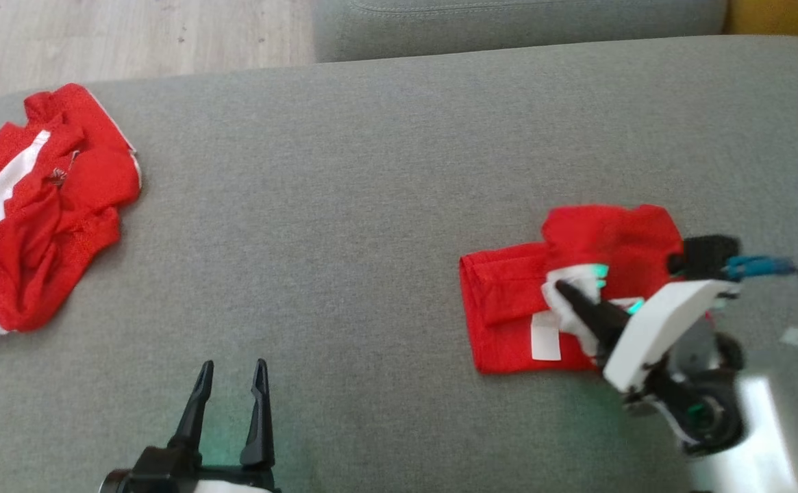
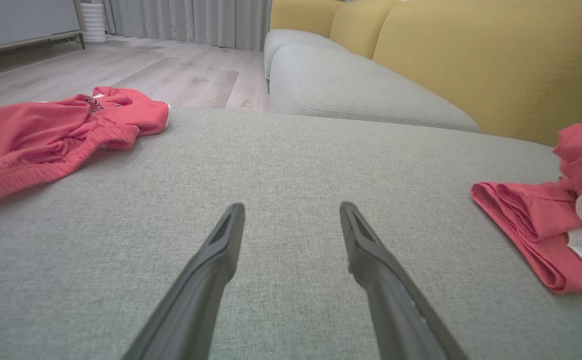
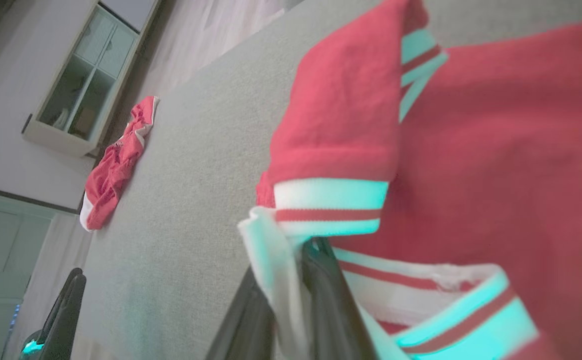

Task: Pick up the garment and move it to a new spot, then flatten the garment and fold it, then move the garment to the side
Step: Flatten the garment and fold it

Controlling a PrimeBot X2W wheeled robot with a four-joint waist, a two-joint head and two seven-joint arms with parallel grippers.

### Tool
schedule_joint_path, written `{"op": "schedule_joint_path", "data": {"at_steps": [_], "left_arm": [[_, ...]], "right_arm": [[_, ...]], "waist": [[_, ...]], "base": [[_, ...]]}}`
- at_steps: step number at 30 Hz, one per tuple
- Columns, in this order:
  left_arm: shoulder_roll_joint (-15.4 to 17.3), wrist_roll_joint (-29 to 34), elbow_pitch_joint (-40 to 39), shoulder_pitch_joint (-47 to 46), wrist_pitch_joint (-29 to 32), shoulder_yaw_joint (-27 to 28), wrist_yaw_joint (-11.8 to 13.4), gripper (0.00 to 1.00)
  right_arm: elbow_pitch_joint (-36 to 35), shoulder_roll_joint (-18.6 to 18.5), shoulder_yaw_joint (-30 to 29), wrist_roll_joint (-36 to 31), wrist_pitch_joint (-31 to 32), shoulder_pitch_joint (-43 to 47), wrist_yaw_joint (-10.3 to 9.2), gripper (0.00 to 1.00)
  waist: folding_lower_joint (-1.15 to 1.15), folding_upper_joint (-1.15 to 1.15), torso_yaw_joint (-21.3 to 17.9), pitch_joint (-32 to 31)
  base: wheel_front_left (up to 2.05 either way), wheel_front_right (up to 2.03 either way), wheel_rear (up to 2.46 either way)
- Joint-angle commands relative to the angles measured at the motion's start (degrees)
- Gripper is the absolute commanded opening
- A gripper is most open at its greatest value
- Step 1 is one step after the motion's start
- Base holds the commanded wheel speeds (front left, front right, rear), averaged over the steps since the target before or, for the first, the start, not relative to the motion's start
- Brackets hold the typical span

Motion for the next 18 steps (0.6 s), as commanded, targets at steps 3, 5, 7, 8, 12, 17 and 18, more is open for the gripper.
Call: {"op": "schedule_joint_path", "data": {"at_steps": [3,5,7,8,12,17,18], "left_arm": [[-0.3,0.3,-1.0,-0.4,-0.7,1.4,0.0,1.0],[-0.3,-0.1,-0.9,-0.4,-0.7,1.2,0.2,1.0],[-0.3,-0.3,-0.7,-0.3,-0.7,0.9,0.4,1.0],[-0.3,-0.4,-0.5,-0.2,-0.7,0.8,0.4,1.0],[-0.3,-0.6,-0.3,-0.2,-0.7,0.3,0.7,1.0],[-0.3,-0.7,-0.2,-0.3,-0.7,0.3,0.9,1.0],[-0.3,-0.7,-0.1,-0.2,-0.7,0.4,1.0,1.0]], "right_arm": [[2.7,0.0,4.2,1.2,-5.4,-4.2,0.43,0.0],[5.3,0.0,5.7,1.6,-7.9,-5.2,0.43,0.0],[7.8,0.0,7.1,2.1,-9.8,-6.1,0.43,0.0],[8.9,0.0,7.8,2.3,-10.6,-6.5,0.43,0.0],[12.1,0.0,10.4,3.1,-12.7,-7.7,0.43,0.0],[14.4,0.0,12.7,3.9,-14.3,-8.6,0.43,0.0],[14.6,0.0,13.2,4.2,-14.6,-8.7,0.43,0.0]], "waist": [[0.0,0.0,0.6,0.0],[0.0,0.0,0.8,0.0],[0.0,0.0,0.8,-0.1],[0.0,0.0,0.9,-0.2],[0.0,0.0,0.9,-0.1],[0.0,0.0,0.7,-0.2],[0.0,0.0,0.6,-0.2]], "base": [[0.0,0.0,0.0],[0.0,0.0,0.0],[0.0,0.0,0.0],[0.0,0.0,0.0],[0.0,0.0,0.0],[0.0,0.0,0.0],[0.0,0.0,0.0]]}}
